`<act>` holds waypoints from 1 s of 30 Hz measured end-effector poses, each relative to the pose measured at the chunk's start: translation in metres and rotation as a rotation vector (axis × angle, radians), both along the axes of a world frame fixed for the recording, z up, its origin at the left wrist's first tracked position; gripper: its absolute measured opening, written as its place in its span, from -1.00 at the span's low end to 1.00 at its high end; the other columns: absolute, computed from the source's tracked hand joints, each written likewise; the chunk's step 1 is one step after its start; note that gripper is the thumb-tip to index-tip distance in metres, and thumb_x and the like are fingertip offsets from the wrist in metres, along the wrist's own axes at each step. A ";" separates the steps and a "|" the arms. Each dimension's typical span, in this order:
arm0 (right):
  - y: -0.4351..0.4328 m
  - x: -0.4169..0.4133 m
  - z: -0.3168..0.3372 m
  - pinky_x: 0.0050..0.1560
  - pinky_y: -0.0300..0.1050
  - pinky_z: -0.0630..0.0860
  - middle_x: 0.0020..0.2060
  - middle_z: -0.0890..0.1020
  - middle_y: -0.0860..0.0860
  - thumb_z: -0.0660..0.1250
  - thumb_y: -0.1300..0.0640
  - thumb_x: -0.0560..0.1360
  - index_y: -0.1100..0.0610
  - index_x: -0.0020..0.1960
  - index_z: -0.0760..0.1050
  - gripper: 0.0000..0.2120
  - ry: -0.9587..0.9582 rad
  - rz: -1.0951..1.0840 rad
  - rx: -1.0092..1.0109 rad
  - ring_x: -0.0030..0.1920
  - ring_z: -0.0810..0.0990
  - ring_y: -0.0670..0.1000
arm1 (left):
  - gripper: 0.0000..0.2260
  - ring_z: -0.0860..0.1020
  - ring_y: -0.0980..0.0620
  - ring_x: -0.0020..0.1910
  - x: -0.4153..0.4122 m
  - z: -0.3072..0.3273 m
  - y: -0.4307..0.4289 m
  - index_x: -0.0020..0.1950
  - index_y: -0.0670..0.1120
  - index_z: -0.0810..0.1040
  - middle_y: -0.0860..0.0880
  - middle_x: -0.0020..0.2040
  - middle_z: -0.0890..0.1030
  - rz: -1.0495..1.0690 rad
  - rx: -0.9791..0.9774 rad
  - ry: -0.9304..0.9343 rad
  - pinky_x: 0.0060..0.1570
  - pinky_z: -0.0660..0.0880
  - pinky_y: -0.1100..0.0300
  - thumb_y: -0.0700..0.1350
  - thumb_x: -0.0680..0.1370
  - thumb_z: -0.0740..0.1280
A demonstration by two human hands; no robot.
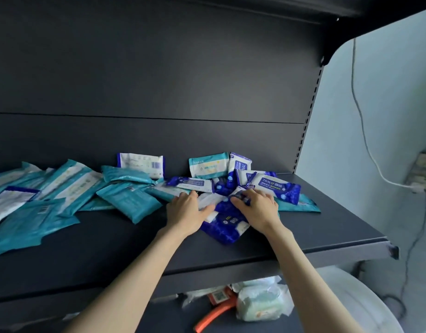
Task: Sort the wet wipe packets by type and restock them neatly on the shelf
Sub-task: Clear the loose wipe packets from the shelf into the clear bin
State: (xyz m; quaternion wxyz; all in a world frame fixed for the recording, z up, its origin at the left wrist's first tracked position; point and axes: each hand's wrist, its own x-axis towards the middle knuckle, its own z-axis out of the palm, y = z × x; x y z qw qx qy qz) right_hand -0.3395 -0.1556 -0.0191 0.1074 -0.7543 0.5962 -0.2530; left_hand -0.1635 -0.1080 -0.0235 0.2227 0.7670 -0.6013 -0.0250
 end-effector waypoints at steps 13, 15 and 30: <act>0.021 -0.050 0.009 0.33 0.10 0.39 0.31 0.47 0.08 0.61 0.20 0.23 0.17 0.43 0.31 -0.16 -0.510 0.036 0.088 0.29 0.46 0.10 | -0.67 0.63 0.00 0.02 0.004 0.015 0.023 0.12 -0.12 0.59 -0.05 0.04 0.67 -0.256 0.076 0.848 0.18 0.50 0.04 -0.05 0.41 0.49; 0.022 -0.054 0.005 0.33 0.13 0.40 0.34 0.45 0.08 0.59 0.24 0.26 0.16 0.46 0.26 -0.15 -0.511 0.073 0.111 0.31 0.46 0.11 | -0.65 0.62 0.02 0.04 -0.011 0.018 0.027 0.14 -0.11 0.59 -0.05 0.07 0.66 -0.312 0.175 0.788 0.17 0.50 0.11 0.01 0.42 0.47; 0.011 -0.039 0.007 0.32 0.07 0.38 0.34 0.45 0.11 0.55 0.14 0.34 0.19 0.46 0.24 -0.21 -0.367 0.013 0.053 0.34 0.41 0.16 | -0.63 0.61 -0.02 0.00 -0.005 0.010 0.017 0.09 -0.12 0.48 -0.09 0.07 0.62 -0.078 0.012 0.940 0.03 0.57 0.02 -0.16 0.37 0.53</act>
